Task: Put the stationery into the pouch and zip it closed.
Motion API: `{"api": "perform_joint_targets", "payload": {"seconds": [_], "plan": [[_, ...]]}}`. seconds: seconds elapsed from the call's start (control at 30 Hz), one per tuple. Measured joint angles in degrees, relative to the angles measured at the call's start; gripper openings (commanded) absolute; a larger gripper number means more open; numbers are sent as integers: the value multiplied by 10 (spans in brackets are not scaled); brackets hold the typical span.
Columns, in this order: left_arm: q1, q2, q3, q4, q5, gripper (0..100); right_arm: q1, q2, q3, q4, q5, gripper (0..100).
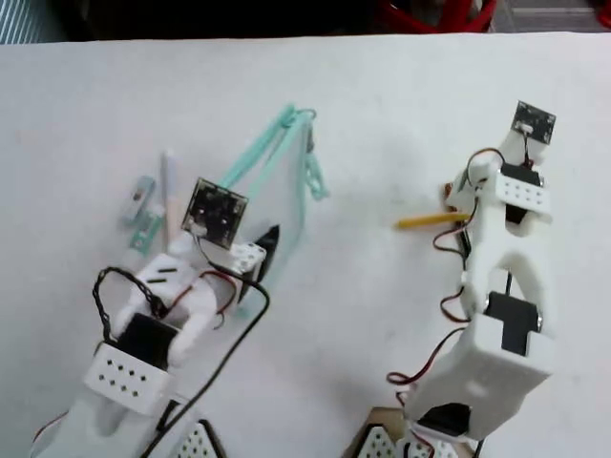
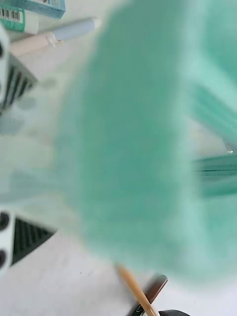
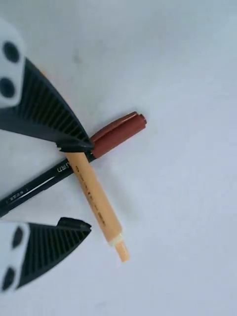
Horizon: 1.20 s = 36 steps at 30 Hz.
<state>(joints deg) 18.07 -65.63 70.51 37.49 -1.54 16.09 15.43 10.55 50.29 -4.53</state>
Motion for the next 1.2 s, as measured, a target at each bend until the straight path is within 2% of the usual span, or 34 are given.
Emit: {"api": "perform_joint_targets", "payload": {"seconds": [0.67, 0.73, 0.9, 1.03, 1.2], "plan": [[-1, 0, 2, 0, 0, 173, 16, 51, -24, -1, -4, 218], [0, 0, 2, 0, 0, 173, 20, 69, -36, -1, -4, 190], [0, 0, 2, 0, 1, 173, 21, 103, -76, 12, -4, 24], [-1, 0, 6, -1, 1, 173, 26, 112, -98, 38, -4, 33], [-2, -4, 30, -41, 0, 173, 26, 112, -101, 55, -4, 39]]}}
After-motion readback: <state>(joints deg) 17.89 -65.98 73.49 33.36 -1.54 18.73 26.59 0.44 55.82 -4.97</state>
